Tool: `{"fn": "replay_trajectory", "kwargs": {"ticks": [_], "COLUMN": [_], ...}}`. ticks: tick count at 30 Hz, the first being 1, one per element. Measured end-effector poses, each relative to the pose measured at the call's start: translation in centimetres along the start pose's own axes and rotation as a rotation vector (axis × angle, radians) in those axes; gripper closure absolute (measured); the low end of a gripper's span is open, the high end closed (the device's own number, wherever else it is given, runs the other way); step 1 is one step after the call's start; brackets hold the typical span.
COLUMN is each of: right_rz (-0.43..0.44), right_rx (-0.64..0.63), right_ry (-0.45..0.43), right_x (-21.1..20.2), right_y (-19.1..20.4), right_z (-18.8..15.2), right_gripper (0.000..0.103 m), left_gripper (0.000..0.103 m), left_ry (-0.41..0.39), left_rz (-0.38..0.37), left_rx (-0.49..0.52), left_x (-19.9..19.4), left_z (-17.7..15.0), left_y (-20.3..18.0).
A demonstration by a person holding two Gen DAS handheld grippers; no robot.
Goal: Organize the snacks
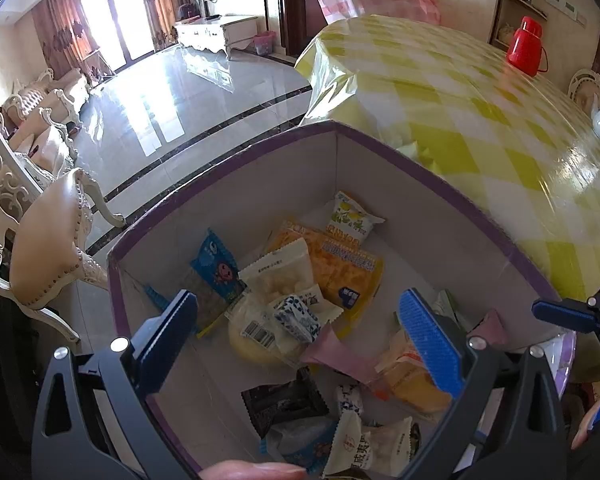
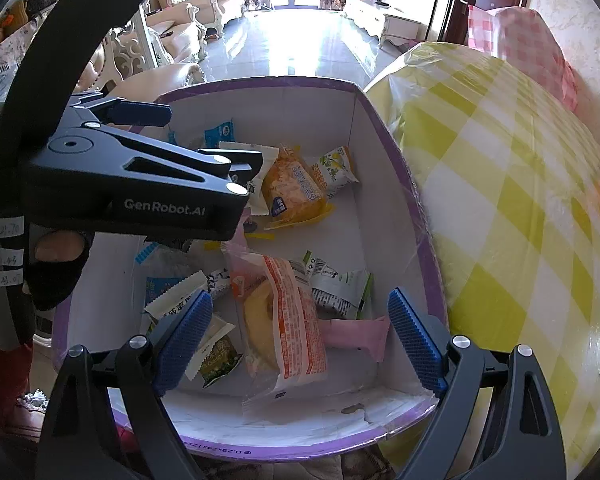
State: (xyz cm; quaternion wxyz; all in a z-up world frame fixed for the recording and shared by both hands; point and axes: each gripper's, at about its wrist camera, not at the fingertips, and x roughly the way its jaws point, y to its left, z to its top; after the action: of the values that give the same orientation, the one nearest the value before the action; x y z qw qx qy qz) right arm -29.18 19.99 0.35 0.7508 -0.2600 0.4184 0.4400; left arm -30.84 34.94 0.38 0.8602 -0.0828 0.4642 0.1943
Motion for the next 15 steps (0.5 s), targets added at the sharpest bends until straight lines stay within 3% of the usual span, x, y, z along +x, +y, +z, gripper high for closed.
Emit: {"fn": "replay_trajectory", "kwargs": {"ticks": [15], "right_rz": [0.002], "right_rx": [0.004], "right_ry": [0.002], "right_x": [0.06], "right_y": [0.09], "right_z": [-0.42], "right_gripper": [0.016], "left_gripper": [0.002], "left_ry": [0.015], "left_rz": [0.011], "left_rx": [0.000], "left_x": [0.09], "left_z": [0.16], "left_y": [0.26]}}
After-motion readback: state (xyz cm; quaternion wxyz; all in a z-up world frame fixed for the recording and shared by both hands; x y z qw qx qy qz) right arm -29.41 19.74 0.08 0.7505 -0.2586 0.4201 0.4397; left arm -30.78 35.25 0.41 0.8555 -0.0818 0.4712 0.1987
